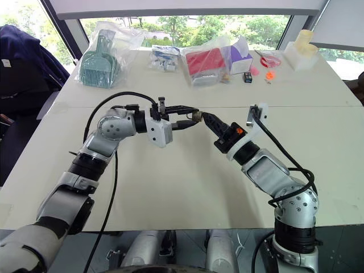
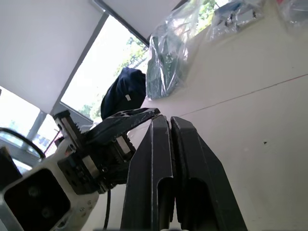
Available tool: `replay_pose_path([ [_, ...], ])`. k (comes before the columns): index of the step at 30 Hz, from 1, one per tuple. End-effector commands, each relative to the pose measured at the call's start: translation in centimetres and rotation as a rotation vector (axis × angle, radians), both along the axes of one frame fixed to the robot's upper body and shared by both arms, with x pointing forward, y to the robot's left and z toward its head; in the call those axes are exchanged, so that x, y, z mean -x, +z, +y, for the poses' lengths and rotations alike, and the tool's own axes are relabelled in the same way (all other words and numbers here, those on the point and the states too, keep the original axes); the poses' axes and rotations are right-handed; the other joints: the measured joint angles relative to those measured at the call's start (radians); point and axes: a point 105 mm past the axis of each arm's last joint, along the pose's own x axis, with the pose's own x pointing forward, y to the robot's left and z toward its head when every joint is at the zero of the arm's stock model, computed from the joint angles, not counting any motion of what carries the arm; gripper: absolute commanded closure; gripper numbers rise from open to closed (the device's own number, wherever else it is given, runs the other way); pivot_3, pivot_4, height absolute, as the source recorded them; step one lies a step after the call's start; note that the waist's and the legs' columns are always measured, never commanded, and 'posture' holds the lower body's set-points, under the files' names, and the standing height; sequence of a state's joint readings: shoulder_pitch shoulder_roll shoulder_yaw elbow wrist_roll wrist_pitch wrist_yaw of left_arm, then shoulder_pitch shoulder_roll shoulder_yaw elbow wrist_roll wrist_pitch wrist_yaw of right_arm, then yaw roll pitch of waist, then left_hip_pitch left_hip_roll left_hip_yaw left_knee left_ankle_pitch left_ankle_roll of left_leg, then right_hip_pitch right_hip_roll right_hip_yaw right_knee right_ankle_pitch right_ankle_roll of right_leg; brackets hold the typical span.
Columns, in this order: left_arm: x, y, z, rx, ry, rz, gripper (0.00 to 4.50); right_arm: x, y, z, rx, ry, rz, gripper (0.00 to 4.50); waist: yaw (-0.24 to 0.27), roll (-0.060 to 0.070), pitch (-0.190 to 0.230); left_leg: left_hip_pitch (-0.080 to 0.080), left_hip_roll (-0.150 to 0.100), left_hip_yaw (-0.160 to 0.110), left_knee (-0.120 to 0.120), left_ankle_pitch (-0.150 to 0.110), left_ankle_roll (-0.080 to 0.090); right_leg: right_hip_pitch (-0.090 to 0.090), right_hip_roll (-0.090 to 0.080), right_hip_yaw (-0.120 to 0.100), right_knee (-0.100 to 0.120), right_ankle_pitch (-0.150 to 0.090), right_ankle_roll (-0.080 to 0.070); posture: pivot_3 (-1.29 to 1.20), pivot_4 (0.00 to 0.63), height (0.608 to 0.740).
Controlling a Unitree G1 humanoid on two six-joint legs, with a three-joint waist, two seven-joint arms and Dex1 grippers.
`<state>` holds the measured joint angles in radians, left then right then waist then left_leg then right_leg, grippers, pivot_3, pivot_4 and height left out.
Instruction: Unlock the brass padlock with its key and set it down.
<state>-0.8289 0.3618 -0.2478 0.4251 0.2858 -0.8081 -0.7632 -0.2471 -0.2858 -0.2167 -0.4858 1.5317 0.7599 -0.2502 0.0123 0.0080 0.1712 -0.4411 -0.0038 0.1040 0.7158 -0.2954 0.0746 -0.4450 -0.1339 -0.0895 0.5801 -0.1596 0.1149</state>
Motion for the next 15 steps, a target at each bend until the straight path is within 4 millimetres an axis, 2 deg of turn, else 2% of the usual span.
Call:
replay_pose_path([
  [1,1.5,3.7,-0.6,0.109,-0.076,-0.231,3.74,-0.8,-0.9,-0.5,-0.067,-0.062,0.086,4.45,-0.001,0.000,0.000,0.000,0.000,0.000,0.000,0.000,0.000,0.000,0.000,0.000,0.000,0.000,0.000,0.00,0.150,0.735],
  [10,1.3,4.8,-0.2,0.173,-0.062,-0.396,3.74,-1.4,-1.0,-1.0,-0.213,-0.117,0.169,4.45,0.000,0.000,0.000,0.000,0.000,0.000,-0.001,0.000,0.000,0.000,0.000,0.000,0.000,0.000,0.000,0.00,0.150,0.735],
  [12,1.0,4.6,-0.2,0.173,-0.059,-0.378,3.74,-1.4,-0.9,-1.3,-0.172,-0.121,0.146,4.45,-0.001,0.000,0.000,0.000,0.000,0.001,-0.001,0.000,0.000,0.000,0.000,0.000,0.000,0.000,0.000,0.00,0.150,0.735],
  [15,-0.1,2.8,-0.2,0.111,-0.036,-0.225,3.74,-0.5,1.1,-2.4,0.049,-0.120,-0.051,4.45,0.002,0.000,0.000,0.000,0.000,0.001,0.000,0.000,0.000,0.000,0.000,0.000,0.000,0.000,0.000,0.00,0.150,0.735],
])
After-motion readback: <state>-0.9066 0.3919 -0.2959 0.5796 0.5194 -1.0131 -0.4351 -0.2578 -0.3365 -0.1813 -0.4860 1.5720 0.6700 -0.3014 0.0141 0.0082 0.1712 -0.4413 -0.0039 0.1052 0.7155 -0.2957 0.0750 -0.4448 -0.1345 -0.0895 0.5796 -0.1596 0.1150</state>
